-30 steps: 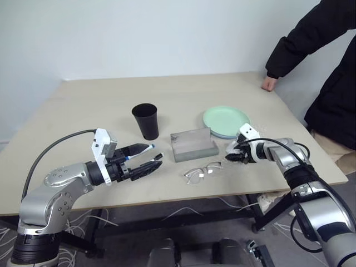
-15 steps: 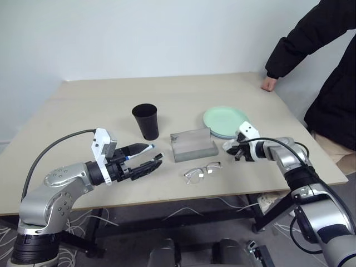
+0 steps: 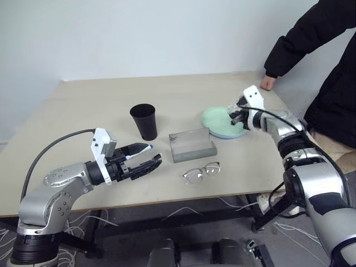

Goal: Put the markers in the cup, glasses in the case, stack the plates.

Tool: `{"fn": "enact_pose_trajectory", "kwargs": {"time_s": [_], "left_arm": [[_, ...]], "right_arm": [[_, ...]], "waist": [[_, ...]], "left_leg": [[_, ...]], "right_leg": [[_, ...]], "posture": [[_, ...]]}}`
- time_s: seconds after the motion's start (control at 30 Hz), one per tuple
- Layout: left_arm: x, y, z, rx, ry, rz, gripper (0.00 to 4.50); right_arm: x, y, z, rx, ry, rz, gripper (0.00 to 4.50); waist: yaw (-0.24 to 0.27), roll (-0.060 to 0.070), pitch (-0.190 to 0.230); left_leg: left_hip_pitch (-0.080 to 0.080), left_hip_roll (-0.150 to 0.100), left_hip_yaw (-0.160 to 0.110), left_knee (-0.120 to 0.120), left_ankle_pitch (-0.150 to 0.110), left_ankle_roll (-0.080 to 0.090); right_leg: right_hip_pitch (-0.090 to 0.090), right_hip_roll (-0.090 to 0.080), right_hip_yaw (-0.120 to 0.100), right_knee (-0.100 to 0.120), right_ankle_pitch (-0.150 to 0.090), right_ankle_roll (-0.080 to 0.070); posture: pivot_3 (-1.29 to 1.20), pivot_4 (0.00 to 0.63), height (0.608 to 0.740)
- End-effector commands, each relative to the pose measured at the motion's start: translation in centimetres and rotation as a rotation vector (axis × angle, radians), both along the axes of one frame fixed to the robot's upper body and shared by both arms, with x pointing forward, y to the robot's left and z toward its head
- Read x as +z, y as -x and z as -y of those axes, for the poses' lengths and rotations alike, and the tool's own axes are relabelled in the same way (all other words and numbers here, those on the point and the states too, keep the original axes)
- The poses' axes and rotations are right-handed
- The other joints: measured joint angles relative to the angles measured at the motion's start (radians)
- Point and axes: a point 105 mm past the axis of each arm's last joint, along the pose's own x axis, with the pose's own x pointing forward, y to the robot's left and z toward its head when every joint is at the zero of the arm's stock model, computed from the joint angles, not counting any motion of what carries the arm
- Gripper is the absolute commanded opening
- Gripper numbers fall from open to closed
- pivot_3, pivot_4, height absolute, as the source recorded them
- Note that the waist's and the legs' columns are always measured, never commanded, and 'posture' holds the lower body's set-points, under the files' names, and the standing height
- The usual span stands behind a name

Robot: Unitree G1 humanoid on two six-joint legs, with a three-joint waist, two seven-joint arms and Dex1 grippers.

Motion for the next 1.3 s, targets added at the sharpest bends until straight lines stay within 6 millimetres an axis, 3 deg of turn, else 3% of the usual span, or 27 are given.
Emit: {"fn": "enact_pose_trajectory", "kwargs": {"time_s": [0.03,0.23,0.27,0.43,0.7,0.87,1.0,1.13,1.3], "left_arm": [[1.5,0.3,-0.1,0.002,-0.001,0.061,4.5],[1.5,0.5,-0.3,0.011,-0.002,0.06,4.5],[1.5,0.6,-0.3,0.013,-0.002,0.06,4.5],[1.5,0.7,-0.4,0.02,-0.004,0.06,4.5],[1.6,0.3,-0.2,0.01,-0.006,0.062,4.5],[1.6,-0.3,0.4,-0.012,-0.012,0.07,4.5],[1.1,-1.0,1.3,-0.031,-0.041,0.064,4.5],[0.0,-2.0,2.6,-0.074,-0.1,0.036,4.5],[-0.4,-3.3,5.2,-0.157,-0.173,0.044,4.5]], "right_arm": [[2.8,-1.4,-0.3,-0.071,0.005,0.13,0.02],[2.6,-1.8,-0.6,-0.14,-0.012,0.17,0.02],[2.6,-1.9,-0.6,-0.15,-0.019,0.174,0.22],[2.8,-2.0,-0.7,-0.167,-0.054,0.182,1.65],[4.1,-2.1,-0.1,-0.156,-0.064,0.215,4.43],[5.3,-1.9,0.4,-0.087,-0.027,0.246,4.47],[4.5,-0.3,0.5,0.118,0.021,0.157,4.47],[3.2,3.4,1.6,0.327,0.063,0.011,4.47],[4.3,8.0,2.7,0.499,0.088,-0.006,4.47]], "waist": [[-0.002,0.0,0.0],[-0.004,0.0,0.0],[-0.004,0.0,0.0],[-0.004,0.0,0.0],[-0.004,0.0,0.0],[-0.003,0.0,0.0],[-0.003,0.0,0.0],[0.006,-0.001,0.0],[0.006,0.001,0.001]], "left_leg": [[0.0,0.0,0.0,0.0,0.0,0.0],[0.0,0.001,-0.001,0.0,0.001,-0.002],[0.001,0.001,-0.001,0.0,0.001,-0.002],[0.001,0.002,-0.002,0.0,0.001,-0.002],[0.001,0.002,-0.003,0.0,0.002,-0.002],[0.001,0.001,-0.004,0.0,0.002,-0.003],[0.001,0.001,-0.004,0.001,0.002,-0.003],[0.001,0.001,-0.006,0.001,0.002,-0.003],[0.0,0.001,-0.006,0.002,0.002,-0.003]], "right_leg": [[0.0,0.0,0.0,0.0,0.0,0.0],[0.0,0.002,0.0,0.0,0.0,0.0],[0.0,0.003,0.0,0.0,0.0,0.0],[0.001,0.003,0.0,0.001,0.001,-0.002],[0.001,0.004,0.0,0.001,0.001,-0.002],[0.001,0.005,0.0,0.0,0.001,-0.002],[0.001,0.005,0.0,0.0,0.001,-0.002],[0.002,0.005,0.0,0.0,0.001,-0.002],[0.001,0.004,0.0,0.0,0.001,-0.002]], "posture": [[0.0,0.0,0.74],[0.0,0.0,0.74],[0.0,0.0,0.74],[0.0,0.0,0.74],[0.0,0.0,0.74],[0.0,0.0,0.74],[0.0,0.0,0.74],[0.0,0.0,0.74],[0.0,0.0,0.74]]}}
